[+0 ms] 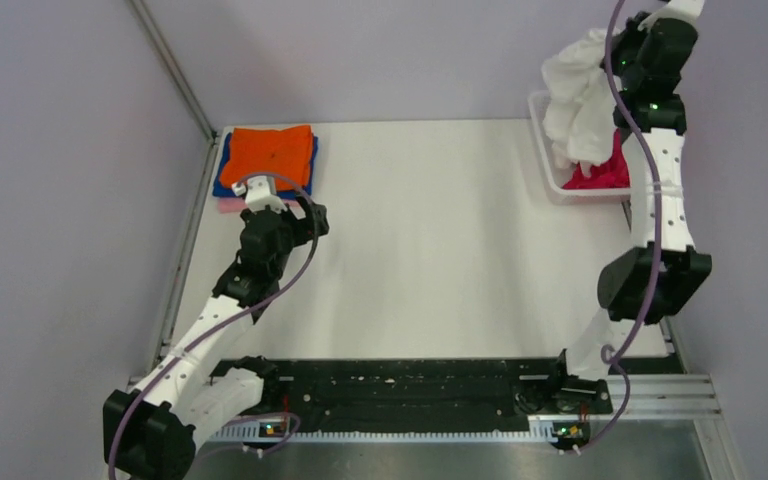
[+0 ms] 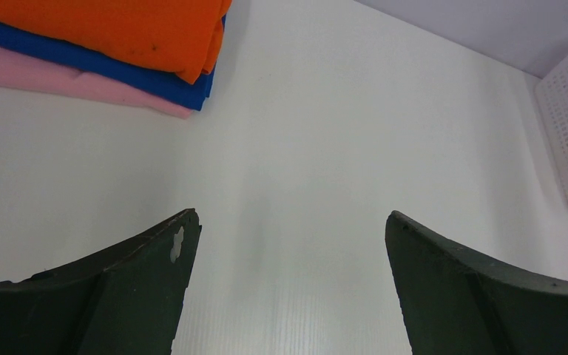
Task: Fold and stack the t-shirts
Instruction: Move the tshirt to the center of the board
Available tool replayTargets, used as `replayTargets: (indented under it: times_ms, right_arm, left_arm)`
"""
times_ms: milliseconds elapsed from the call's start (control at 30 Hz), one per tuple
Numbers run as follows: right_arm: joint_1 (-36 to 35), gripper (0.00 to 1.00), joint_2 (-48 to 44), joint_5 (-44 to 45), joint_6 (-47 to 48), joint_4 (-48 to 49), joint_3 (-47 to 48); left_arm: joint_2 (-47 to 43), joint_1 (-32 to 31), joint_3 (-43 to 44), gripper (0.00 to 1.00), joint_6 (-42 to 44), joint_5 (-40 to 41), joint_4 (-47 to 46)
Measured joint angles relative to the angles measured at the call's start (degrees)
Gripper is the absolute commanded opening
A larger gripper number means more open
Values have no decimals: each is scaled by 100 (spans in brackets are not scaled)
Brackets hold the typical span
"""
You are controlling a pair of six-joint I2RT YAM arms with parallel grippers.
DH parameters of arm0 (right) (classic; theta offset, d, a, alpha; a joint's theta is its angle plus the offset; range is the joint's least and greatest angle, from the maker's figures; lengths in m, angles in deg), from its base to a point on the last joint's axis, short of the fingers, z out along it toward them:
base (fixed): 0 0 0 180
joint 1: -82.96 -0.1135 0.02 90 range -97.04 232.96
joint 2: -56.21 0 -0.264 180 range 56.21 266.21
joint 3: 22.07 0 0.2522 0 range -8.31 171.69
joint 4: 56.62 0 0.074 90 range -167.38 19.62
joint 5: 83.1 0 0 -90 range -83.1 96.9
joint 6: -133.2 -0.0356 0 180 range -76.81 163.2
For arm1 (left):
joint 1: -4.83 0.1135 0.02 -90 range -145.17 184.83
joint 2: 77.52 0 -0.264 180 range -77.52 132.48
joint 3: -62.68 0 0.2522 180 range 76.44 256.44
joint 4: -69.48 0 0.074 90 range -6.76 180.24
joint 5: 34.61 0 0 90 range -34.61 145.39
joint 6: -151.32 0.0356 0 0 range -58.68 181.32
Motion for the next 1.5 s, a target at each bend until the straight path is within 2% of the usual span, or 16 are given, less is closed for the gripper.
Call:
replayTargets:
  times_ms: [133,300,467,567,767,900,933,967,1067,1100,1133,1200,1300,1367,1500]
  right_arm:
    - [-199,0,-1169,-1193,-439,627,142]
    - [-933,0,-1858,-2627,-984,1364,354]
    - [-1943,0,-1891,-3639,-1320,1709,337]
    - [-2251,0,-1753,-4135,-1587,1808,184]
    - [-2398,0,-1696,-4782,-1932,2000,-925]
    - [-2396,0,-2181,-4728,-1676,1766,-2608]
    - [-2396,3,-2435,-4603,-1545,1552,-3191]
    - [-2396,15,-2824,-4297,-1366,1266,-3998]
    - [-2371,67,-3521,-3458,-1095,723,-5335]
    - [-2321,82,-3707,-3029,-1034,490,-5702]
    - [-2245,91,-3781,-2612,-1023,245,-5884]
    - [-2081,98,-3740,-1705,-1043,-210,-5947]
    - [-1937,99,-3720,-549,-1126,-704,-5949]
    - [-1963,99,-3851,-125,-1228,-866,-6050]
    - [-2179,99,-4583,192,-1480,-927,-6708]
  left_arm:
    - [-111,0,-26,99,-94,-164,42]
    - [-444,0,-68,99,-188,-232,184]
    - [-787,0,-68,99,-328,-142,516]
    - [-920,0,-68,99,-409,-26,728]
    - [-997,0,33,99,-538,354,1123]
    - [-942,0,107,99,-610,525,1217]
    - [-883,0,129,99,-640,573,1244]
    - [-802,0,155,99,-671,614,1270]
    - [-520,0,227,99,-715,645,1357]
    - [-411,0,256,99,-726,638,1379]
    - [-286,0,284,99,-741,623,1381]
    - [15,0,369,99,-785,557,1414]
    - [503,0,525,99,-848,372,1453]
    - [883,0,643,99,-885,216,1462]
    - [1635,0,874,99,-896,-70,1451]
